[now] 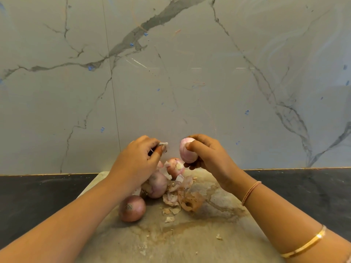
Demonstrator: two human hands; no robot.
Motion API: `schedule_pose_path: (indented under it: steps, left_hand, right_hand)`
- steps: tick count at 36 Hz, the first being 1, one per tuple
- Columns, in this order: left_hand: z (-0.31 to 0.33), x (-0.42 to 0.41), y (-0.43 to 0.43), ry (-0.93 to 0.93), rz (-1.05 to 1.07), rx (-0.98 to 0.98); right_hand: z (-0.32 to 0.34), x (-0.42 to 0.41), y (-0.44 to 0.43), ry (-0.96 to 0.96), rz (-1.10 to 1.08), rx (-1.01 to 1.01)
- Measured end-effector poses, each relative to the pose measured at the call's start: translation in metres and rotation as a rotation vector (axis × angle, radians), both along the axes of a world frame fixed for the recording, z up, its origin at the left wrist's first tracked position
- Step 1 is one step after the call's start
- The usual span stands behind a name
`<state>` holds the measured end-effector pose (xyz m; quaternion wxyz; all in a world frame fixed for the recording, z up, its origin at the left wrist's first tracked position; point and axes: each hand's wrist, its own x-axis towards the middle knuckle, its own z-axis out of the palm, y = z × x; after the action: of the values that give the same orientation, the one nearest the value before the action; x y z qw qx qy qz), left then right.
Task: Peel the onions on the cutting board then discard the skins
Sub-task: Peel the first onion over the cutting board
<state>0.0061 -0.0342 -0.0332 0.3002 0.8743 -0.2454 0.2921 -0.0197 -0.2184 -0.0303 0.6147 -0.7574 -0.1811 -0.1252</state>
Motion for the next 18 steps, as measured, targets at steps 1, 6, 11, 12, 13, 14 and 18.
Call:
schedule_pose_path:
  steps: [1, 6, 11, 12, 13, 14, 18]
  left_hand:
    - [0.001, -0.002, -0.001, 0.006, -0.010, -0.002]
    - [0.001, -0.007, -0.003, 0.059, -0.077, -0.072]
    - [0.001, -0.009, -0.004, 0.067, -0.101, -0.017]
    - [0.001, -0.009, -0.005, 0.096, -0.103, -0.021]
    - [0.001, -0.010, -0.005, 0.126, -0.110, -0.030]
    - [0.001, -0.011, -0.006, 0.154, -0.123, -0.045]
    - [0.003, -0.014, -0.008, 0.221, -0.184, -0.038]
  right_hand:
    - [-0.001, 0.000, 0.000, 0.000, 0.006, -0.010]
    - [-0.005, 0.001, 0.002, -0.030, -0.037, -0.123]
    - [-0.006, 0.001, 0.004, -0.067, -0.084, -0.223]
    - [-0.007, 0.001, 0.004, -0.074, -0.094, -0.231]
    - [-0.007, 0.001, 0.004, -0.078, -0.101, -0.234]
    - [-0.007, 0.002, 0.004, -0.081, -0.105, -0.236]
    - [-0.007, 0.001, 0.006, -0.073, -0.080, -0.236]
